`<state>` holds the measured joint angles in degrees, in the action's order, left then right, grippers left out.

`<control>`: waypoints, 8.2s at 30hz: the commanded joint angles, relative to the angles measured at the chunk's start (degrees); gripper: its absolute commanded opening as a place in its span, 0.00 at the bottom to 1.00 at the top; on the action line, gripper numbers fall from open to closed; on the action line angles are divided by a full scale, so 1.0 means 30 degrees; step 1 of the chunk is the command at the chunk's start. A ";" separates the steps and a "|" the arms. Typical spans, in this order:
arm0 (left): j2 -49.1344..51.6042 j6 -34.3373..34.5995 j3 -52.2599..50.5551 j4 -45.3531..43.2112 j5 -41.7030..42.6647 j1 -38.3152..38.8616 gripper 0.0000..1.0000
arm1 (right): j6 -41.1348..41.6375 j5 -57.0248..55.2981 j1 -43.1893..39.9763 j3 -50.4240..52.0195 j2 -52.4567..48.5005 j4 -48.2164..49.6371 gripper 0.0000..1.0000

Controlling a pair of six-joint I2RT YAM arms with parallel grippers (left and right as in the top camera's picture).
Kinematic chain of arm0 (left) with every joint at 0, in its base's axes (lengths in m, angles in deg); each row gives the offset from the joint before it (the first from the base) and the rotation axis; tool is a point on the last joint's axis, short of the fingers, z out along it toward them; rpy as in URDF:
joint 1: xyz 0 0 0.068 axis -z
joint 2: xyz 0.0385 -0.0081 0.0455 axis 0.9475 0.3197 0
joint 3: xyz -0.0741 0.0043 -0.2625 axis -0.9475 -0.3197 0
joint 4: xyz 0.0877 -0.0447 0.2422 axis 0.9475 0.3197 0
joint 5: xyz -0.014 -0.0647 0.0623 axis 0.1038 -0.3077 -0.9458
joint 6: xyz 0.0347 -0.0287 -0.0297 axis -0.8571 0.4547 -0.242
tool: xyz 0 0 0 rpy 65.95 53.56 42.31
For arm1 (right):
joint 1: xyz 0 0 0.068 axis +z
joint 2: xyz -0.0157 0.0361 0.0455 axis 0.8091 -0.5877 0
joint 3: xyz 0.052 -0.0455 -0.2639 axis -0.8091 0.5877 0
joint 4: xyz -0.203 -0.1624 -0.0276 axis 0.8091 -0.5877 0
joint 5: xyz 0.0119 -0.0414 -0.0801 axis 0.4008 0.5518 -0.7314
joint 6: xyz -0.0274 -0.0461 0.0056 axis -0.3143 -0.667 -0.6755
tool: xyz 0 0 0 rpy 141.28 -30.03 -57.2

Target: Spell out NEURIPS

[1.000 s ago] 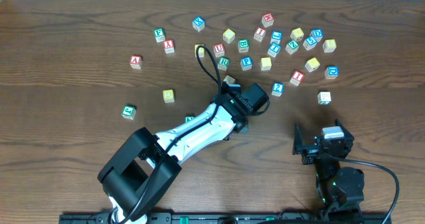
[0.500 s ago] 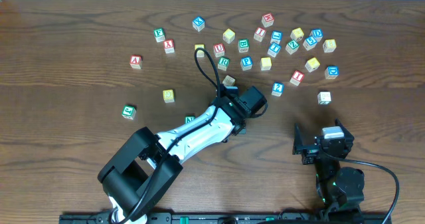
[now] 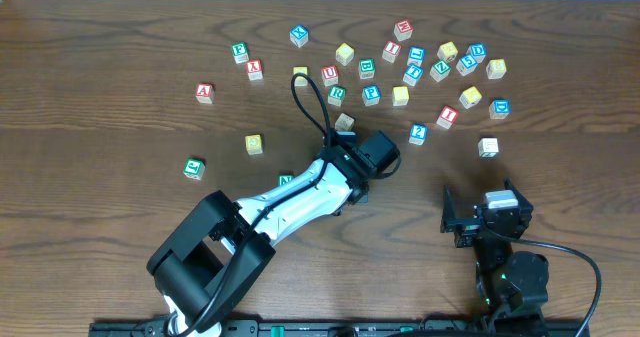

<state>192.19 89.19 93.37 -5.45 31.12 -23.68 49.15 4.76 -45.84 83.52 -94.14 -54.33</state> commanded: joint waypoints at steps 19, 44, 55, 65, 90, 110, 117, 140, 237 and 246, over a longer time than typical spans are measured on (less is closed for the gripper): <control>-0.0153 0.0743 -0.0619 0.0015 -0.0452 -0.0386 0.08 | 0.0080 0.0051 -0.0102 0.0015 0.0080 -0.0080 0.99; -0.0153 0.1297 -0.0707 0.0517 -0.0233 -0.0386 0.08 | 0.0080 0.0051 -0.0102 0.0015 0.0080 -0.0080 0.99; -0.0153 0.1137 -0.0707 0.0525 -0.0240 -0.0393 0.17 | 0.0080 0.0051 -0.0102 0.0015 0.0080 -0.0080 0.99; -0.0153 0.1056 -0.0707 0.0539 -0.0211 -0.0605 0.29 | 0.0080 0.0051 -0.0102 0.0015 0.0080 -0.0080 0.99; -0.0189 0.0415 -0.0707 0.0444 -0.0131 -0.0605 0.38 | 0.0080 0.0051 -0.0102 0.0015 0.0080 -0.0080 0.99; -0.0597 -0.0029 -0.0685 0.0357 -0.0160 -0.0605 0.43 | 0.0080 0.0051 -0.0102 0.0015 0.0080 -0.0080 0.99; -0.0685 -0.0233 -0.0678 0.0073 -0.0160 -0.0605 0.43 | 0.0080 0.0051 -0.0102 0.0015 0.0080 -0.0080 0.99; -0.1443 -0.1049 0.0022 -0.0051 -0.1479 -0.0605 0.44 | 0.0080 0.0051 -0.0102 0.0015 0.0080 -0.0080 0.99; 0.3402 -1.4899 1.3850 0.5945 0.5428 -0.7089 0.73 | 0.0080 0.0051 -0.0102 0.0015 0.0080 -0.0080 0.99; 0.4728 -1.5103 1.3850 0.5508 0.5428 -0.6499 0.73 | 0.0080 0.0051 -0.0102 0.0015 0.0080 -0.0080 0.99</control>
<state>204.21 45.06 133.50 11.35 46.68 -43.98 49.15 4.76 -45.84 83.52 -94.14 -54.33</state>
